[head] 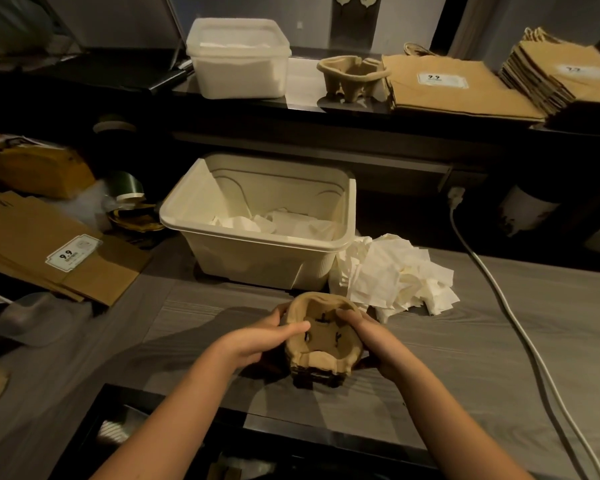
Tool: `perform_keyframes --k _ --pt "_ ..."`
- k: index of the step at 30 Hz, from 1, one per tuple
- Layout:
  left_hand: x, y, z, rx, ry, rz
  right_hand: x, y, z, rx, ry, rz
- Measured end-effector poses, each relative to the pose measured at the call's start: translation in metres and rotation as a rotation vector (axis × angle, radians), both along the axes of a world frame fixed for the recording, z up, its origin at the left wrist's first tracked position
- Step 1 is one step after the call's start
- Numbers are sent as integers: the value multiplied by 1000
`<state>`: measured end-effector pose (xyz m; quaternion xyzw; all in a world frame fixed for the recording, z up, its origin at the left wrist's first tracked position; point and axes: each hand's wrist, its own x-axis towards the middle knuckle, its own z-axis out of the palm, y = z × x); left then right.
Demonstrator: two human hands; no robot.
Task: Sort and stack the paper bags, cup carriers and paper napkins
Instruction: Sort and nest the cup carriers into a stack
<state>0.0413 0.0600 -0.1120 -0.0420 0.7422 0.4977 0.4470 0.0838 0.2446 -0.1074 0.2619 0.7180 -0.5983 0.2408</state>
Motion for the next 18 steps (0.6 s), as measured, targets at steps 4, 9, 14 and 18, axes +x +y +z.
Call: perform_keyframes --k 4,9,14,18 --pt "-1 -1 1 -17 0 -71 -2 2 1 37 -4 29" --pt "-1 -7 27 -40 63 -233 3 7 26 68 9 135" --pt "-3 -9 88 59 239 -293 -3 20 81 95 187 218" --pt "-14 -4 122 120 395 -227 -18 28 123 131 340 191"
